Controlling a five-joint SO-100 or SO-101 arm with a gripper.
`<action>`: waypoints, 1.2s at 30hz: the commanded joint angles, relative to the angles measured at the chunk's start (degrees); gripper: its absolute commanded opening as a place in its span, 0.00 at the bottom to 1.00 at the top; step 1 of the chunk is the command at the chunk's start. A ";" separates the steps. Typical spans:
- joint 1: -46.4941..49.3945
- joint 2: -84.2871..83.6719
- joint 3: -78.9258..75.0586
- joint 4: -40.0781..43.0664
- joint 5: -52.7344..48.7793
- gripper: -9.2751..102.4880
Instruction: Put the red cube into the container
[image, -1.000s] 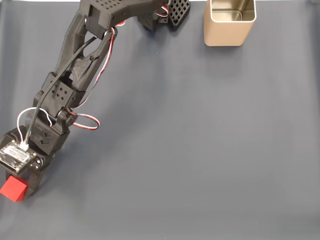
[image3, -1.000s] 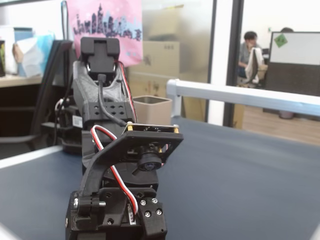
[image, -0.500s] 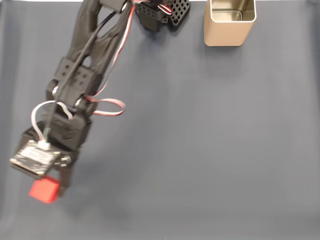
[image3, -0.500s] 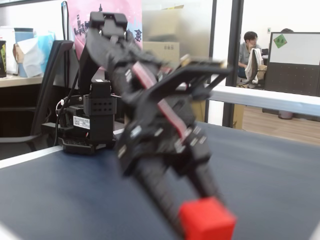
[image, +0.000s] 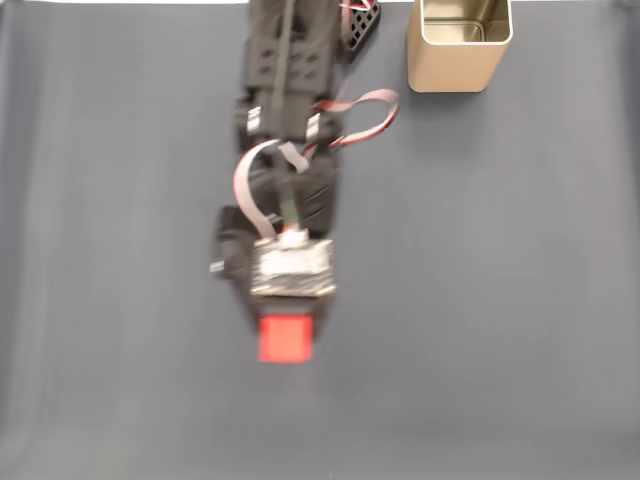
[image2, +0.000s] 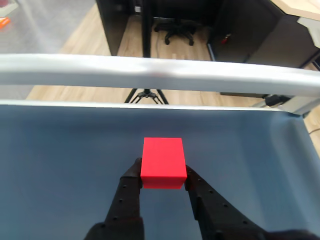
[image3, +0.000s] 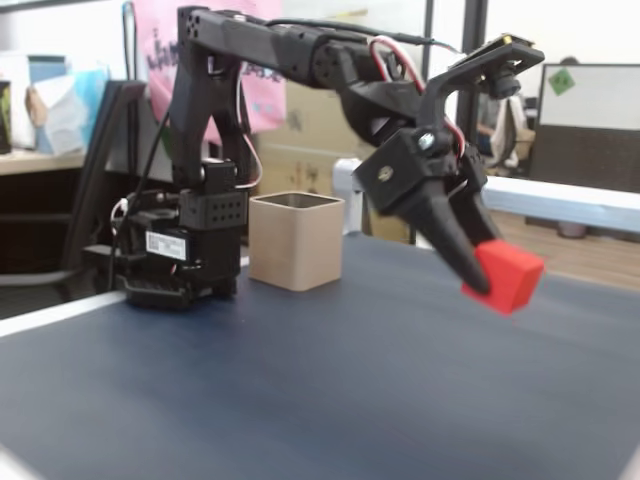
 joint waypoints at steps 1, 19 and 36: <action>-4.57 8.79 1.49 3.34 -1.05 0.08; -30.59 30.23 8.53 29.27 -4.31 0.08; -52.03 54.93 18.63 46.58 -2.90 0.08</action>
